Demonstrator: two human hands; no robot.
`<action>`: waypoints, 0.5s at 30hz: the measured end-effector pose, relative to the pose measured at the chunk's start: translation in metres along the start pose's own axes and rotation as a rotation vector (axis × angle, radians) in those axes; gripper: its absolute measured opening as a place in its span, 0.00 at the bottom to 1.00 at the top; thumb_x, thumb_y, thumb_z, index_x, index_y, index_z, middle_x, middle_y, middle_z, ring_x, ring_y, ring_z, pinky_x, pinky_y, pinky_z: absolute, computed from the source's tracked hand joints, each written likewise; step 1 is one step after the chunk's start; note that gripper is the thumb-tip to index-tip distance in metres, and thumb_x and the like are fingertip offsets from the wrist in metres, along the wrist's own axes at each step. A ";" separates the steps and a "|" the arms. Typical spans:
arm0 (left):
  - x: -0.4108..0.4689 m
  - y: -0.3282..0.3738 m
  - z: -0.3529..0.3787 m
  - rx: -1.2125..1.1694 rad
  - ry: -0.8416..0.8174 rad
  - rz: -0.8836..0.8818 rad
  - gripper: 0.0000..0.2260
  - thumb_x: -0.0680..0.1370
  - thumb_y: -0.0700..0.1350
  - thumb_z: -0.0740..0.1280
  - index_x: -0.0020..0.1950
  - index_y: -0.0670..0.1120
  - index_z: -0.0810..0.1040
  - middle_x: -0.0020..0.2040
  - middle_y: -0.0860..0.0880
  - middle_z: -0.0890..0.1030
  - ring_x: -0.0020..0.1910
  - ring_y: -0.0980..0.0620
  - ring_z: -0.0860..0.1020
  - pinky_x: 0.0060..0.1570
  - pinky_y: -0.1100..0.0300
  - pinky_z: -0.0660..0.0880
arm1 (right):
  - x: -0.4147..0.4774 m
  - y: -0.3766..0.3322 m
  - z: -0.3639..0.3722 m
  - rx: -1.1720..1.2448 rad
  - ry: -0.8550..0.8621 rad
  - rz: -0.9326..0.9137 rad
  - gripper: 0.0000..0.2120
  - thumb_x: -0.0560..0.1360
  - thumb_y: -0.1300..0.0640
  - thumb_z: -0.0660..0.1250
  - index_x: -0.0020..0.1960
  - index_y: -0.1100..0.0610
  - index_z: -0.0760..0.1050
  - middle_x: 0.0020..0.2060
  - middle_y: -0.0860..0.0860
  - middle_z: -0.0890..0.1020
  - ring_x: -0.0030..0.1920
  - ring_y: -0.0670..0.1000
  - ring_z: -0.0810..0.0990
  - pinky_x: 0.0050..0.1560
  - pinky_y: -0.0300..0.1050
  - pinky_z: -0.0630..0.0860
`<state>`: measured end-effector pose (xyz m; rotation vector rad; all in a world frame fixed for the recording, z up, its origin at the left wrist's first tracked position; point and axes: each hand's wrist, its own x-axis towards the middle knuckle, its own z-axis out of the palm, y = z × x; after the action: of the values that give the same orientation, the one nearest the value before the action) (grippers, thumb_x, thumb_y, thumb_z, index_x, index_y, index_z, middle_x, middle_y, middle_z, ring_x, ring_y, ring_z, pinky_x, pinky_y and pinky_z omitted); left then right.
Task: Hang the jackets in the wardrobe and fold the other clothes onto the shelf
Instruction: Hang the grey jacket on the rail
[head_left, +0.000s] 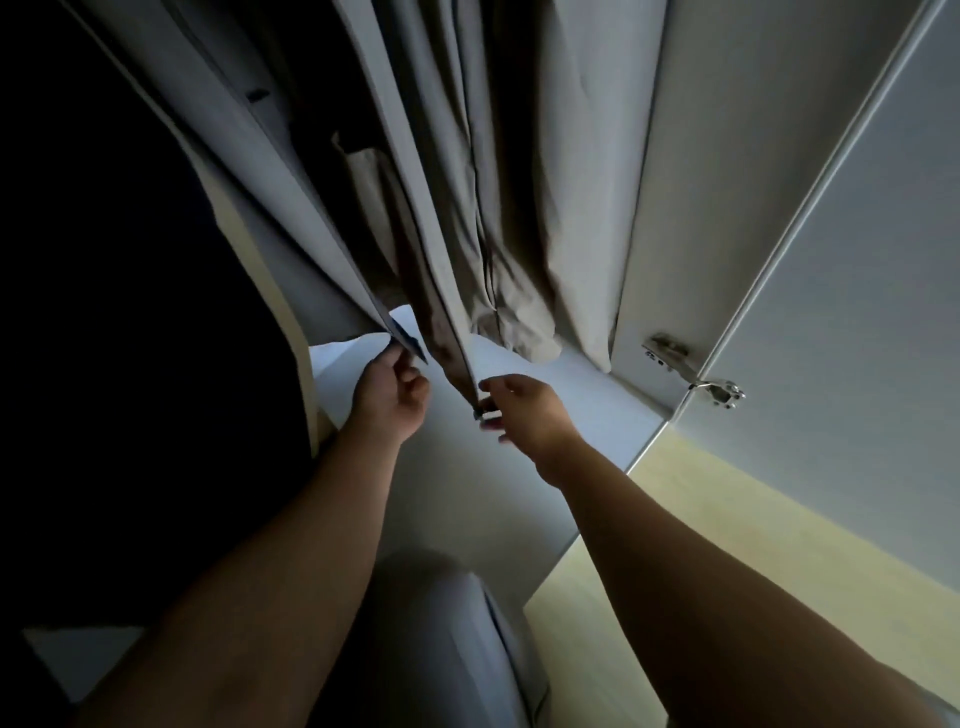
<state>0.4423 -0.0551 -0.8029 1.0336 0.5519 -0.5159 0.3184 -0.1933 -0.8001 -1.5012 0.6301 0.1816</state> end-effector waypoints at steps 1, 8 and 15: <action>-0.003 -0.001 -0.002 -0.006 -0.034 0.006 0.09 0.83 0.42 0.64 0.44 0.48 0.78 0.29 0.53 0.72 0.25 0.58 0.66 0.24 0.66 0.60 | -0.005 0.002 0.002 0.114 -0.018 0.046 0.12 0.82 0.54 0.60 0.55 0.57 0.80 0.43 0.54 0.86 0.39 0.53 0.84 0.40 0.46 0.75; -0.021 0.000 -0.012 -0.029 -0.204 -0.058 0.13 0.81 0.38 0.62 0.38 0.42 0.81 0.32 0.50 0.71 0.30 0.54 0.70 0.43 0.63 0.68 | -0.022 0.011 0.012 0.305 -0.105 0.075 0.10 0.81 0.52 0.65 0.57 0.56 0.81 0.52 0.58 0.85 0.45 0.57 0.87 0.46 0.48 0.80; -0.034 -0.004 -0.018 0.060 -0.225 -0.025 0.05 0.82 0.36 0.63 0.51 0.39 0.78 0.39 0.47 0.79 0.37 0.54 0.77 0.45 0.64 0.75 | -0.032 0.022 0.025 0.295 0.020 0.034 0.08 0.79 0.51 0.68 0.52 0.55 0.82 0.48 0.54 0.86 0.43 0.54 0.86 0.43 0.47 0.79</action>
<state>0.4109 -0.0359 -0.7905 1.0105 0.3517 -0.6646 0.2875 -0.1587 -0.8049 -1.2101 0.6674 0.0947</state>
